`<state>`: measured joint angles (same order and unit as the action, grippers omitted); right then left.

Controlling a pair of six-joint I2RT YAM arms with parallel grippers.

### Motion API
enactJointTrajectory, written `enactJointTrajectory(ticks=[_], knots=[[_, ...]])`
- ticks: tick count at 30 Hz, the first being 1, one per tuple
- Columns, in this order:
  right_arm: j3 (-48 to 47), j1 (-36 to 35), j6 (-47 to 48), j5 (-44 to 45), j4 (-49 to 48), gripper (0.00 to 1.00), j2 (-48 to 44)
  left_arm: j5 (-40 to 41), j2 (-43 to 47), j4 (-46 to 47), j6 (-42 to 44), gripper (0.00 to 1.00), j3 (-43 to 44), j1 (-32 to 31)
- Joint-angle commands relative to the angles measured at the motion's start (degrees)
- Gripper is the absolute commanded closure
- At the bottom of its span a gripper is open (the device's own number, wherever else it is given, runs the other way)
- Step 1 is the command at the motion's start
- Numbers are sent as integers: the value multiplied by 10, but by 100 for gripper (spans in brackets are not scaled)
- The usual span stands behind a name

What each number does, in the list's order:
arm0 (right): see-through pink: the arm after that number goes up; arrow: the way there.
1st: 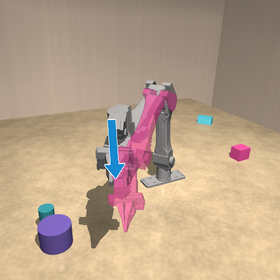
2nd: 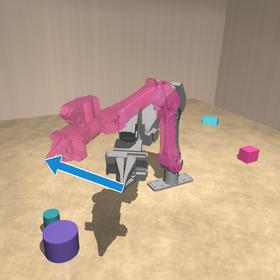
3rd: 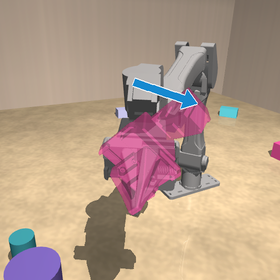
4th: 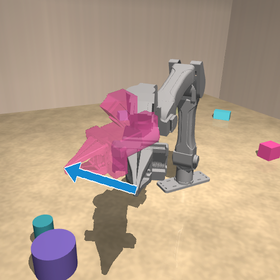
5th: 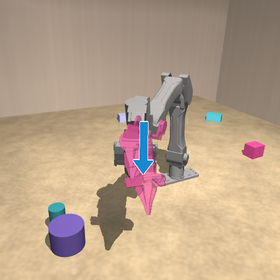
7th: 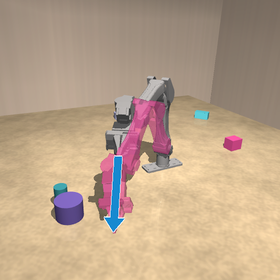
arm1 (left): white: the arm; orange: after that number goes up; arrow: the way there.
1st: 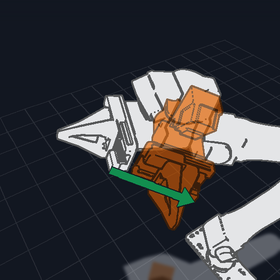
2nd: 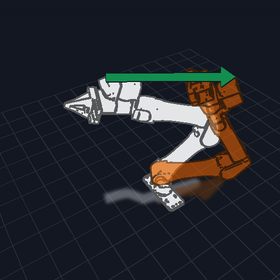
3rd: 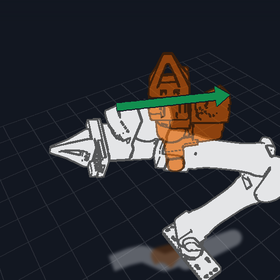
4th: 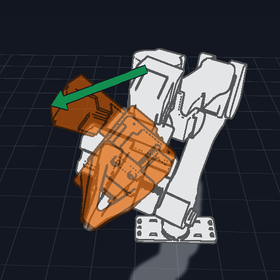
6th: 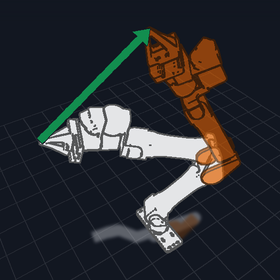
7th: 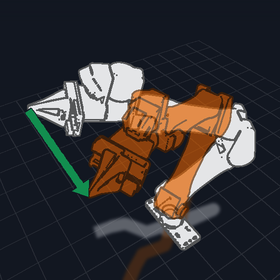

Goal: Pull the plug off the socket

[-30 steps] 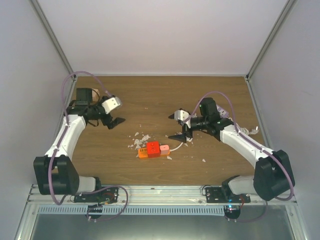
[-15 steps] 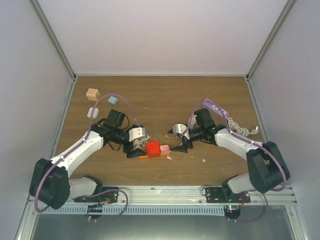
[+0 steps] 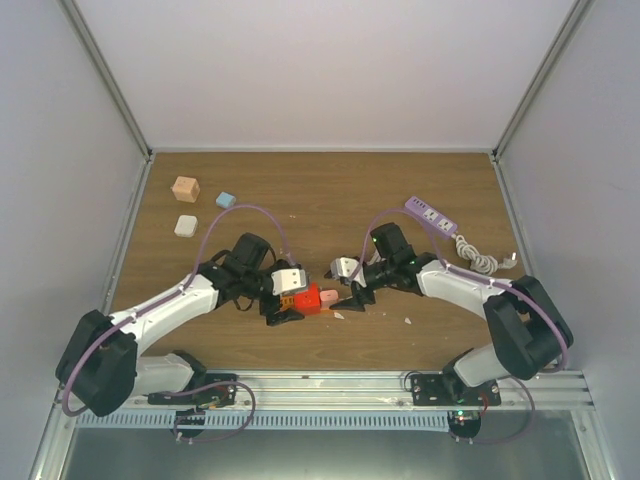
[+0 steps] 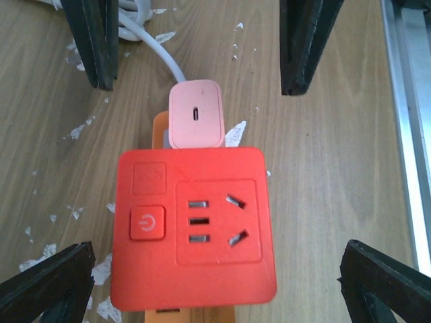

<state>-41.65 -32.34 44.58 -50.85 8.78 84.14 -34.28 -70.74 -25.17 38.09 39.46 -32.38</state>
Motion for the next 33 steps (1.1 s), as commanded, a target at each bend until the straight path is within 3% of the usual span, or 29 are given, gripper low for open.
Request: enactJointTrajectory(ticks=[1, 5, 10, 14, 20, 33], knots=[[2, -9, -17, 18, -23, 20, 7, 31, -13, 66, -7, 1, -8, -20], [0, -13, -29, 30, -26, 20, 11, 25, -25, 80, -7, 7, -8, -35], [-3, -18, -43, 38, -31, 20, 17, 36, -52, 70, -10, 21, 10, -39], [1, -23, -60, 38, -49, 21, 19, 47, -34, 64, 2, 34, 0, -38], [21, -39, -89, 42, -106, 21, 27, 51, -1, 42, 33, 45, -18, -24], [30, -73, -73, 38, -146, 29, 72, -8, 18, 11, 75, 50, -25, -7]])
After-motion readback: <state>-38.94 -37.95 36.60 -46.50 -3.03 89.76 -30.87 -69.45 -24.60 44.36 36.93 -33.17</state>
